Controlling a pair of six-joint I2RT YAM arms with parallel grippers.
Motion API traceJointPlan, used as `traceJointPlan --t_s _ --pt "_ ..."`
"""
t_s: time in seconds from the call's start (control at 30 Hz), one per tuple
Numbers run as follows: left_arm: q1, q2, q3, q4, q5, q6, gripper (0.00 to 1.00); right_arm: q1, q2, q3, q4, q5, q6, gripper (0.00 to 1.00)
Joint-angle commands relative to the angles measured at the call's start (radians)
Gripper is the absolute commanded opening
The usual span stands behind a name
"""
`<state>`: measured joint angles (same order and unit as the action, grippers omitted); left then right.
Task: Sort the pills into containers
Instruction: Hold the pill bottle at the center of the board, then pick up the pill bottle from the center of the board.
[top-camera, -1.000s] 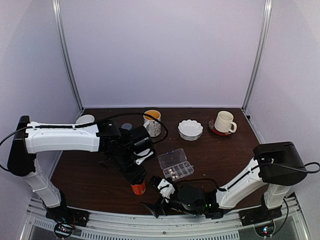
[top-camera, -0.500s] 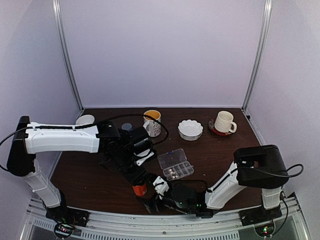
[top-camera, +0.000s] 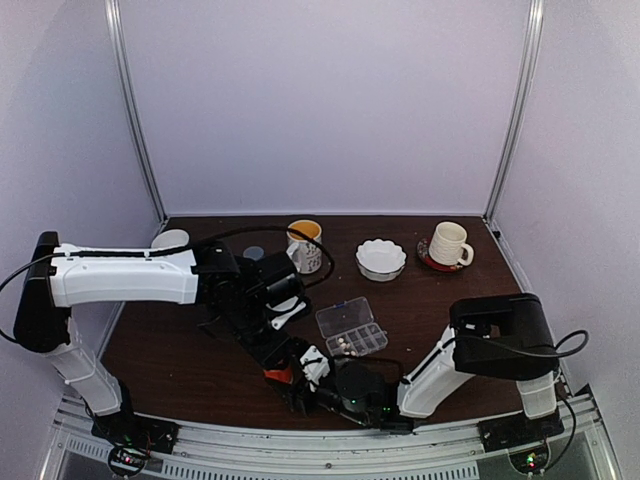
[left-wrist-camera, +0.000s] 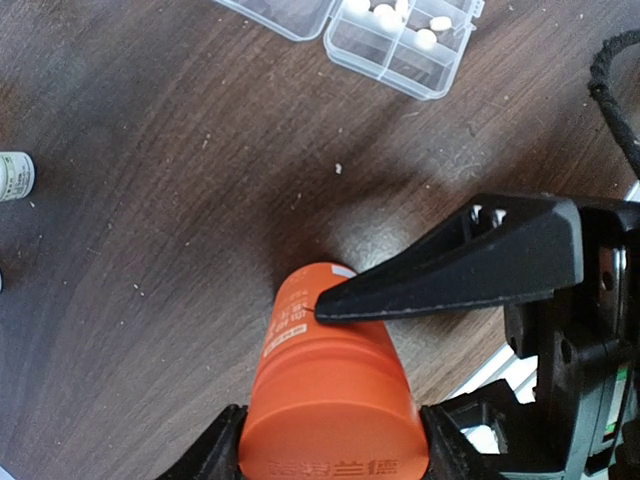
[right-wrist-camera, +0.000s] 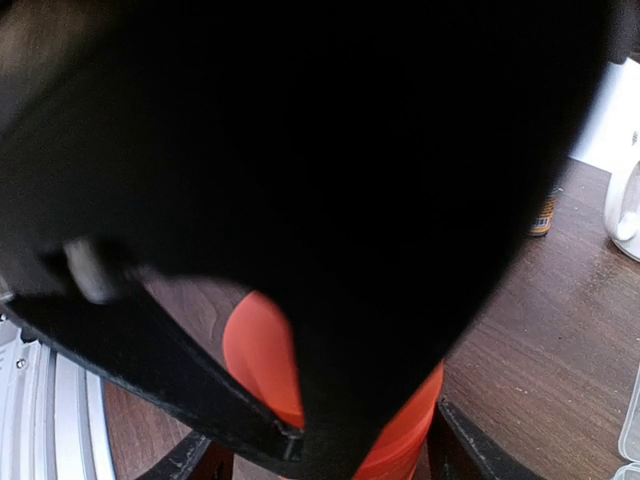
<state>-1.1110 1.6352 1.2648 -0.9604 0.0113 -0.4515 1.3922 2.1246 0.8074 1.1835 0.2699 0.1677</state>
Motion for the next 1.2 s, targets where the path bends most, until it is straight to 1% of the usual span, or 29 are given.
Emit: traceJointPlan --t_s 0.0,0.17,0.37,0.53,0.63,0.8,0.97,1.03,1.1,1.17 --pt "-0.008 0.038 -0.038 -0.012 0.046 0.004 0.51 -0.017 0.042 0.047 -0.022 0.031 -0.015 0.66" --pt "-0.007 0.035 -0.042 -0.012 0.045 0.008 0.51 -0.019 0.038 0.037 0.017 0.045 -0.017 0.55" --pt "0.014 -0.012 -0.06 0.03 0.089 0.025 0.5 -0.019 -0.105 -0.061 0.005 0.033 -0.027 0.49" --pt "0.017 -0.02 -0.029 0.04 0.114 0.04 0.48 -0.019 -0.229 -0.163 -0.014 0.046 -0.039 0.48" --pt "0.013 -0.009 -0.004 0.057 0.125 0.036 0.46 -0.019 -0.265 -0.222 -0.005 0.058 -0.047 0.48" --pt "-0.013 0.061 0.073 0.062 0.122 0.033 0.45 -0.019 -0.261 -0.282 0.036 0.061 -0.032 0.48" --pt "-0.012 0.096 0.061 0.097 0.119 0.03 0.46 -0.019 -0.256 -0.325 0.054 0.062 -0.026 0.5" --pt "-0.013 0.103 0.056 0.11 0.121 0.024 0.46 -0.019 -0.234 -0.343 0.088 0.076 -0.026 0.54" --pt "-0.015 0.107 0.06 0.111 0.112 0.018 0.45 -0.019 -0.207 -0.356 0.127 0.089 -0.027 0.68" --pt "-0.021 0.106 0.064 0.104 0.094 0.008 0.45 -0.019 -0.188 -0.363 0.154 0.093 -0.022 0.78"
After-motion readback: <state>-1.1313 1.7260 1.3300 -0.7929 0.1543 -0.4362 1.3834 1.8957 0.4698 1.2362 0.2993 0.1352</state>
